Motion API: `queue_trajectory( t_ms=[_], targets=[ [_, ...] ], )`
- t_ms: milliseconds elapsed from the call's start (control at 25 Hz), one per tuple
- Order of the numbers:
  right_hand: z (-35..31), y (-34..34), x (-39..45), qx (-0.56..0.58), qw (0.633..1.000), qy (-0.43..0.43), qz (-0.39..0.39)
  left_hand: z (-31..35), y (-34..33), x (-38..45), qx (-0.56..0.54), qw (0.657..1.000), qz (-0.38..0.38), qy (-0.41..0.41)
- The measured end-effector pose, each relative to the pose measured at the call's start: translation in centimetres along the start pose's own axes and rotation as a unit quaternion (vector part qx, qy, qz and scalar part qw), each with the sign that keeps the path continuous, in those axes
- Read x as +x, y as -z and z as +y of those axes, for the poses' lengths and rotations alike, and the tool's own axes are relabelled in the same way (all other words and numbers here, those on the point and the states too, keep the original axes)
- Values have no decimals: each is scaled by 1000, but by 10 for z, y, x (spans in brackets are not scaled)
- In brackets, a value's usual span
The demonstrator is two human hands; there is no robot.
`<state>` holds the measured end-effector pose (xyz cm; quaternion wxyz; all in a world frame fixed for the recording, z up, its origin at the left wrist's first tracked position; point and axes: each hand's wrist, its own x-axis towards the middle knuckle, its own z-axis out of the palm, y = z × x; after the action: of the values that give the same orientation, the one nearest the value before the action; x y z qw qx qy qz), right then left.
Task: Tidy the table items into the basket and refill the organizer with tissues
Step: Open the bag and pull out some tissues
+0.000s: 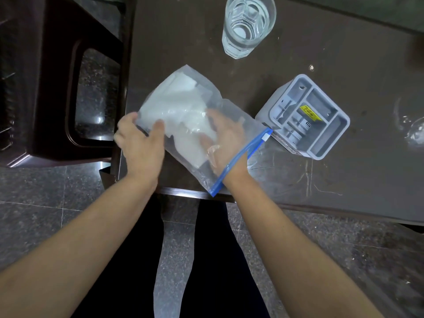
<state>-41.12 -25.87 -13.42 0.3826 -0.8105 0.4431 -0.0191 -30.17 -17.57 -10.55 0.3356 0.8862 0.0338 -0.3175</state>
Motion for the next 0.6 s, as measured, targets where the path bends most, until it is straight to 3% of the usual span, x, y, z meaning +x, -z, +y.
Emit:
queue_trajectory(
  t_ms=[40,120,240,400,480,600],
  targets=[
    [-1,0,-3,107,993,-45,0,0,1,8,-38,995,3,89],
    [-4,2,-9,257,957,-134,-22,-2,2,19,-153,973,-34,167],
    [-9,1,-14,359,907,-217,-33,2,3,21,-249,949,-100,164],
    [1,-3,-13,387,838,-378,-72,5,2,25,-282,943,-99,146],
    [7,-2,-14,369,830,-399,-128,2,1,25,-280,944,-97,142],
    [11,4,-25,472,777,-410,-77,-2,2,26,-280,947,-84,131]
  ],
)
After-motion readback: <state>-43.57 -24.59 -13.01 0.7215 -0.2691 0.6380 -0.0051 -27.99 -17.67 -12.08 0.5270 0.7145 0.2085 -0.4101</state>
